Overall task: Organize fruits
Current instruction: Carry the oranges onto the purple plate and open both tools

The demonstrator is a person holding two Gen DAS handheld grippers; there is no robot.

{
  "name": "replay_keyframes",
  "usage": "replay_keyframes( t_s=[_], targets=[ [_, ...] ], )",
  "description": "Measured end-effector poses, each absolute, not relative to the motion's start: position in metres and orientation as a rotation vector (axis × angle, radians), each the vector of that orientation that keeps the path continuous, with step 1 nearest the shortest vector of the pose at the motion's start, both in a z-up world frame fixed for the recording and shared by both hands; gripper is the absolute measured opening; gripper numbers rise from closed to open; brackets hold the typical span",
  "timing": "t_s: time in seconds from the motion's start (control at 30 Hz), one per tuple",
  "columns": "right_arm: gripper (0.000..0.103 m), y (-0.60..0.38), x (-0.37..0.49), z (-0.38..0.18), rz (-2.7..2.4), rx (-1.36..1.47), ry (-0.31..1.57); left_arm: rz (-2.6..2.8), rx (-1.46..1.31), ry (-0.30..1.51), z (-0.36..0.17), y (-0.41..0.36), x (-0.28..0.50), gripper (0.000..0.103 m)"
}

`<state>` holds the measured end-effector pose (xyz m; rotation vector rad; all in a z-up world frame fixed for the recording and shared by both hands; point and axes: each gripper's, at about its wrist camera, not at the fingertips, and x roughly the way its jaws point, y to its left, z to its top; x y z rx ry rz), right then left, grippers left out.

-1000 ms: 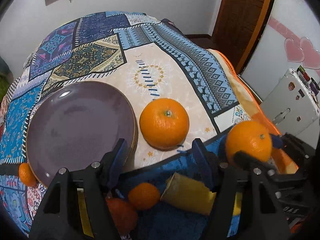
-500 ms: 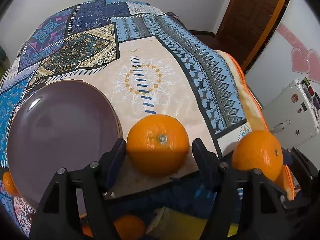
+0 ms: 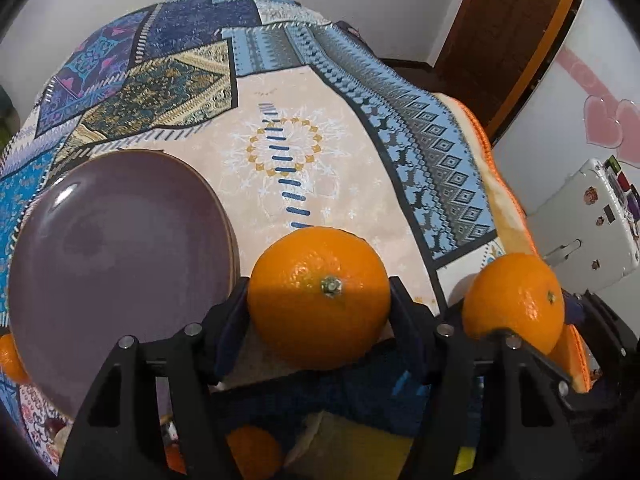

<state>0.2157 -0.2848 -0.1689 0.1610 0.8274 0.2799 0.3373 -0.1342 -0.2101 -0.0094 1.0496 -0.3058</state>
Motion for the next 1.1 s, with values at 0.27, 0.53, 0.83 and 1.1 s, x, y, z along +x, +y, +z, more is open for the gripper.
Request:
replay_keyframes(
  t_s=[0.27,0.53,0.83,1.1],
  targets=[
    [0.067,-0.275,0.21,-0.143,0.287,0.15,0.771,-0.318,-0.005,0.939,-0.158,-0.122,0.306,0.065],
    [0.067,-0.25,0.215,-0.125,0.328,0.128,0.735,-0.266,0.002,0.833,-0.11,-0.089,0.288,0.065],
    [0.067,-0.213,0.227,-0.119,0.375,0.085,0.725,-0.182,-0.018,0.794,-0.088,-0.033,0.276,0.065],
    [0.067,-0.177,0.238,-0.115,0.43,0.055,0.718,-0.12,-0.033,0.794,-0.087,0.011,0.277,0.065]
  ],
)
